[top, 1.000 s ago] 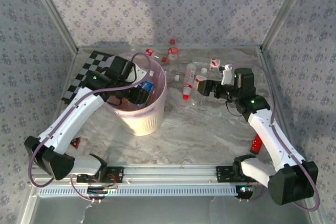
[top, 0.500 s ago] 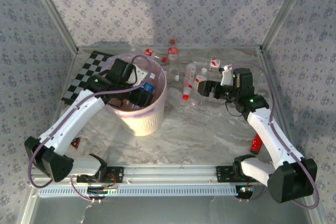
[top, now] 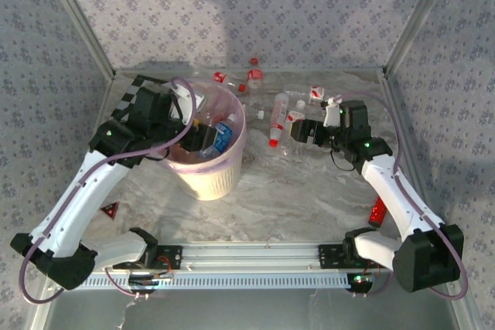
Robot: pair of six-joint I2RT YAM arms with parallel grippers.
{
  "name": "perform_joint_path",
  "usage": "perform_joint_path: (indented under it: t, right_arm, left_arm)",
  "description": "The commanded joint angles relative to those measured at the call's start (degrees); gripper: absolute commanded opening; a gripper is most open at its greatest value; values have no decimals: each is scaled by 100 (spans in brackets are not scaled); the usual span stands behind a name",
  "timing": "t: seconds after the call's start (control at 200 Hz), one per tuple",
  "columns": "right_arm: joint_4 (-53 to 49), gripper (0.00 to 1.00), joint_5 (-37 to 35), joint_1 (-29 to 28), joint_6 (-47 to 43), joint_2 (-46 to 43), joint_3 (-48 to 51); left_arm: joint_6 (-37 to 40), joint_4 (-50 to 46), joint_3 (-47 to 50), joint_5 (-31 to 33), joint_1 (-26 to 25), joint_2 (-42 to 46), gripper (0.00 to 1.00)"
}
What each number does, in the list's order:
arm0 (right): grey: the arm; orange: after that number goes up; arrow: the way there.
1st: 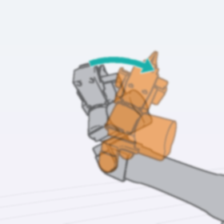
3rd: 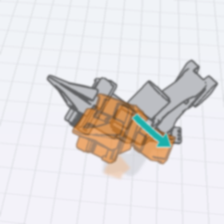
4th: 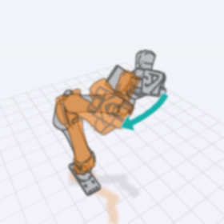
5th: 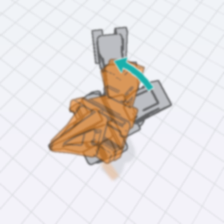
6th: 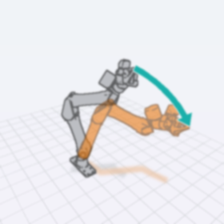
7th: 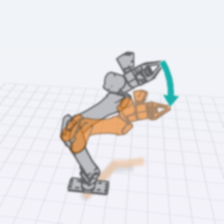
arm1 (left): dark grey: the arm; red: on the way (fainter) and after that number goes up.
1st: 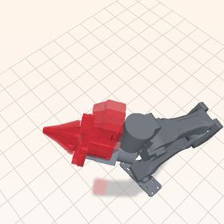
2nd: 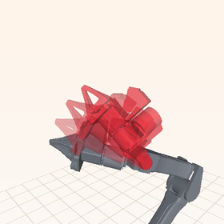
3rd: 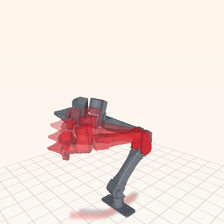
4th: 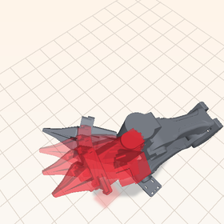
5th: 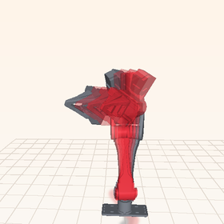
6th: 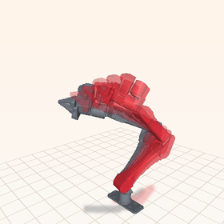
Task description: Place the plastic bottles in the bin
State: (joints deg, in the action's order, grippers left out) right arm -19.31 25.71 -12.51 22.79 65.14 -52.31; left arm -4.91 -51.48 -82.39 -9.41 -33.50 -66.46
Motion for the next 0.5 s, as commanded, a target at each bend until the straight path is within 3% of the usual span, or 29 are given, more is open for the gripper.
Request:
perform_joint_path:
  t: [0.0,0.2,0.5]
  right_arm:
    - [-140,90,-99,-32,59,35,-85]
    - [-304,90,-427,-31,94,86,-57]
    - [-629,91,-1044,375,733,522,-228]
  left_arm:
    - [-197,230,340,-125,-58,-192,53]
    - [-614,822,1128,-108,-98,-254,42]
    - [-811,772,1100,-108,-96,1,42]
